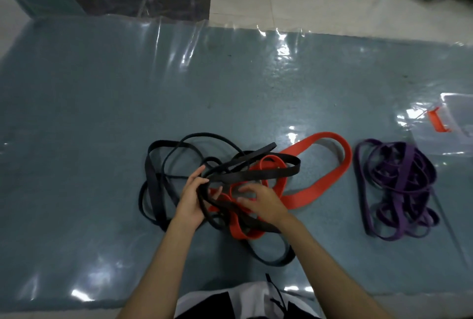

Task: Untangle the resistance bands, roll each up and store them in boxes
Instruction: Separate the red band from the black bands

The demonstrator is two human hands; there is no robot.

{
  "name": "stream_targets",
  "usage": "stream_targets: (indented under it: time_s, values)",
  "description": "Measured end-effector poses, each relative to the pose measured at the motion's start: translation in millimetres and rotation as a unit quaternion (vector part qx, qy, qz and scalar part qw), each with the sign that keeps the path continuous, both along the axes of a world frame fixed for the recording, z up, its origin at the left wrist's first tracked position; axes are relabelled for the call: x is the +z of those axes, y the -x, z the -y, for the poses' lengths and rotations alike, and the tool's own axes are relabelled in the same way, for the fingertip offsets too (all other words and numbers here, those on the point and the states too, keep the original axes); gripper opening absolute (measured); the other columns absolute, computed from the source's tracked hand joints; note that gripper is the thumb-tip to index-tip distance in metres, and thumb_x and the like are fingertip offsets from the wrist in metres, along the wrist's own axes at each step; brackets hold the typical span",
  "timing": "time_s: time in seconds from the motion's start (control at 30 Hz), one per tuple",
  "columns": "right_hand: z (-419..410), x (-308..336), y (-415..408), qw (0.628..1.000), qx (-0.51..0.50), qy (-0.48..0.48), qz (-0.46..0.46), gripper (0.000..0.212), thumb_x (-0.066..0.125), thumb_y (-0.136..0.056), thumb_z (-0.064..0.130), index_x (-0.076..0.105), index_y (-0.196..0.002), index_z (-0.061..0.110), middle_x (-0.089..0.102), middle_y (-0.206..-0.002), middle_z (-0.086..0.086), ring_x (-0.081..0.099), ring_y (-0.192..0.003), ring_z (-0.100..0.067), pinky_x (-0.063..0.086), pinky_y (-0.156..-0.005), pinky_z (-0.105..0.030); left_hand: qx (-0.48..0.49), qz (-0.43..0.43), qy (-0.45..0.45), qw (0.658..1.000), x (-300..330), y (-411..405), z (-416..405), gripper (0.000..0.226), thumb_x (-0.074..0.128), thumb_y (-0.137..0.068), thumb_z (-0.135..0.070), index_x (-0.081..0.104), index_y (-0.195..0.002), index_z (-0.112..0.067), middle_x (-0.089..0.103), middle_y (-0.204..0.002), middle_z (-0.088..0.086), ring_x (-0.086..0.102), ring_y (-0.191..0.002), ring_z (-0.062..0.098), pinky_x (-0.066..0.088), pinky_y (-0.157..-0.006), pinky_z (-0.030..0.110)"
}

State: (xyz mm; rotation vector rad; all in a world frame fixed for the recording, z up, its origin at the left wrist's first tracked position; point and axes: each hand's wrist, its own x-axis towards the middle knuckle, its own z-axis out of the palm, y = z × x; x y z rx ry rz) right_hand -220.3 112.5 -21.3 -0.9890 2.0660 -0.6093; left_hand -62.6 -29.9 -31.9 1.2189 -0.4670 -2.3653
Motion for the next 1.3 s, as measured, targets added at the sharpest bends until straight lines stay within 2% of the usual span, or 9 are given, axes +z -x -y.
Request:
stream_targets:
  time_s: [0.1, 0.2, 0.37, 0.43, 0.63, 0.7, 0.87, 1.07, 1.3]
  values:
    - [15, -9, -19, 0.997, 0.021, -0.067, 0.021, 0.047, 0.073, -0.095, 0.046, 0.070, -0.131, 0.015, 0.073, -0.131, -0.003, 0.067, -0.122, -0.020, 0.051, -0.105, -0.035, 0.001, 0.013, 0.020, 1.000, -1, -4, 3, 0.044, 0.054, -0.098, 0.001, 0.065, -0.135, -0.019, 0.071, -0.130, 0.020, 0.074, -0.093, 0.028, 0.060, -0.093, 0.045]
    - [22, -18, -25, 0.993, 0.019, -0.102, 0.052, 0.051, 0.069, -0.094, 0.058, 0.074, -0.118, 0.013, 0.076, -0.120, -0.006, 0.070, -0.113, -0.023, 0.053, -0.099, -0.038, 0.009, 0.024, 0.031, 0.999, -3, -13, 11, 0.043, 0.054, -0.097, 0.001, 0.066, -0.133, -0.019, 0.071, -0.127, 0.019, 0.074, -0.084, 0.024, 0.060, -0.091, 0.046]
    - [27, -24, -23, 0.990, -0.046, -0.095, 0.088, 0.050, 0.067, -0.090, 0.068, 0.072, -0.087, 0.018, 0.076, -0.089, 0.001, 0.071, -0.087, -0.019, 0.057, -0.089, -0.042, 0.013, 0.015, 0.003, 1.000, -9, -20, 12, 0.043, 0.053, -0.096, 0.002, 0.066, -0.132, -0.017, 0.071, -0.082, 0.008, 0.062, -0.055, 0.014, 0.063, -0.085, 0.044]
    - [33, -26, -29, 0.990, -0.047, -0.122, 0.058, 0.056, 0.070, -0.083, 0.073, 0.067, -0.081, 0.017, 0.071, -0.079, 0.003, 0.068, -0.076, -0.016, 0.055, -0.076, -0.037, 0.025, 0.025, 0.012, 0.999, -10, -19, 10, 0.041, 0.053, -0.097, 0.003, 0.067, -0.130, -0.017, 0.074, -0.084, 0.006, 0.067, -0.058, 0.013, 0.064, -0.082, 0.041]
    - [40, -23, -44, 0.987, -0.056, -0.150, -0.001, 0.074, 0.067, -0.071, 0.088, 0.068, -0.090, 0.016, 0.073, -0.087, 0.001, 0.071, -0.082, -0.018, 0.061, -0.081, -0.040, 0.049, 0.043, 0.017, 0.998, -9, -17, 10, 0.038, 0.056, -0.095, 0.001, 0.072, -0.122, -0.021, 0.077, -0.090, 0.012, 0.074, -0.064, 0.021, 0.065, -0.070, 0.039]
    - [40, -21, -45, 0.987, -0.057, -0.146, -0.013, 0.070, 0.068, -0.075, 0.082, 0.067, -0.089, 0.014, 0.073, -0.087, -0.002, 0.071, -0.080, -0.020, 0.060, -0.076, -0.040, 0.045, 0.047, 0.020, 0.998, -10, -16, 8, 0.038, 0.055, -0.096, 0.001, 0.072, -0.122, -0.020, 0.075, -0.085, 0.010, 0.070, -0.059, 0.017, 0.065, -0.077, 0.041]
    - [37, -21, -40, 0.988, -0.020, -0.136, -0.065, 0.019, 0.068, -0.095, 0.023, 0.067, -0.105, 0.006, 0.073, -0.105, -0.014, 0.071, -0.100, -0.034, 0.059, -0.089, -0.046, 0.104, 0.059, 0.059, 0.991, -3, -6, 3, 0.044, 0.056, -0.096, 0.005, 0.067, -0.130, -0.019, 0.067, -0.090, 0.011, 0.064, -0.066, 0.017, 0.060, -0.076, 0.040]
    - [-8, -5, 5, 0.993, -0.045, -0.092, -0.066, 0.013, 0.068, -0.096, 0.016, 0.072, -0.084, 0.012, 0.068, -0.079, -0.002, 0.067, -0.079, -0.022, 0.048, -0.073, -0.031, 0.194, 0.024, 0.098, 0.976, 15, -9, 25, 0.043, 0.060, -0.098, 0.002, 0.067, -0.128, -0.027, 0.068, -0.090, 0.008, 0.064, -0.067, 0.014, 0.058, -0.069, 0.031]
    - [-74, 17, 45, 0.955, -0.261, 0.056, -0.129, 0.023, 0.069, -0.091, -0.004, 0.080, -0.108, 0.007, 0.079, -0.092, -0.008, 0.072, -0.086, -0.023, 0.047, -0.073, -0.028, 0.192, 0.017, 0.154, 0.969, 23, -22, 23, 0.037, 0.066, -0.100, -0.002, 0.069, -0.131, -0.021, 0.067, -0.103, 0.010, 0.064, -0.078, 0.016, 0.060, -0.072, 0.025]
